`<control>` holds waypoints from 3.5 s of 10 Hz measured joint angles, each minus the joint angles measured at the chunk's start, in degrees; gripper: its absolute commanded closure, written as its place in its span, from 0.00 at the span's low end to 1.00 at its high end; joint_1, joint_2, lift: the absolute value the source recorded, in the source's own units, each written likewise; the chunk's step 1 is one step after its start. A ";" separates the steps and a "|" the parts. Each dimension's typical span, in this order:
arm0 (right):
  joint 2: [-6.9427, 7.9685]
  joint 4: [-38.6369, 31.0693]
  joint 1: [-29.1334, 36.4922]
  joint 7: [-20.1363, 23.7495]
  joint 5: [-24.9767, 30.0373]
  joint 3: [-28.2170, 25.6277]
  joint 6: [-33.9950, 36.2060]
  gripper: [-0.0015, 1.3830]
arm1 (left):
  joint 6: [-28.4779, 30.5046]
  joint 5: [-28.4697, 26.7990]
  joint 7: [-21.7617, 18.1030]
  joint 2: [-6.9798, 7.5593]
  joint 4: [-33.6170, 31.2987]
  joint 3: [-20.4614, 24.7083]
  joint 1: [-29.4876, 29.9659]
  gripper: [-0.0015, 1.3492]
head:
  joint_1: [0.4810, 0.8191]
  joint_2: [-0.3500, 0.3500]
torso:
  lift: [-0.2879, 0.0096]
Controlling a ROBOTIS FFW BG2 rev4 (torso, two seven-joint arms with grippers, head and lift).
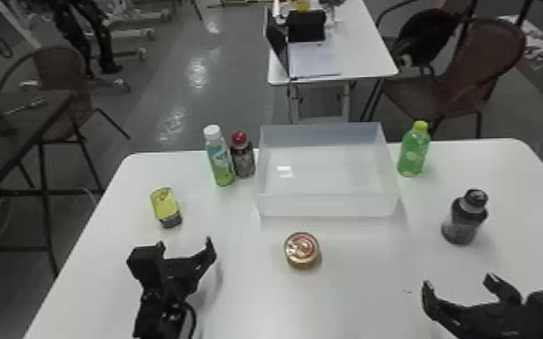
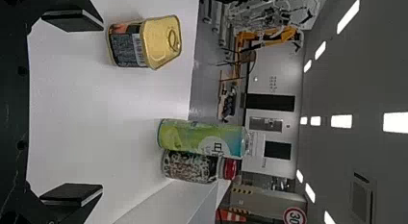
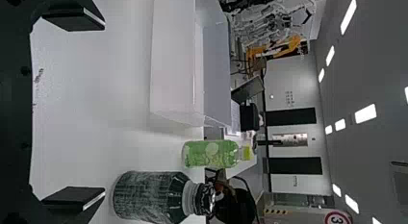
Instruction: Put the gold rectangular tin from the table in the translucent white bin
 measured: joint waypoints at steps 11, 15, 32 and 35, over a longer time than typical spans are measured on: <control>1.92 1.63 -0.89 2.66 0.37 -0.14 0.00 0.06 | 9.84 0.12 3.11 7.09 14.88 -0.64 -15.72 0.09 | 0.63 0.81 | 0.78; 2.62 2.53 -1.67 4.02 0.49 -0.34 -0.07 0.06 | 11.09 1.22 1.51 9.12 20.17 -1.58 -19.88 0.13 | 0.63 0.83 | 0.78; 5.96 3.81 -2.78 8.85 3.08 -4.22 -0.62 0.06 | 6.77 0.64 2.30 5.55 2.22 -4.44 -11.77 0.61 | 0.63 0.73 | 0.78; 5.95 4.05 -3.04 8.83 2.88 -4.22 -0.62 0.06 | 8.70 3.99 0.80 3.55 -7.83 -9.43 -7.49 0.61 | 0.63 0.63 | 0.78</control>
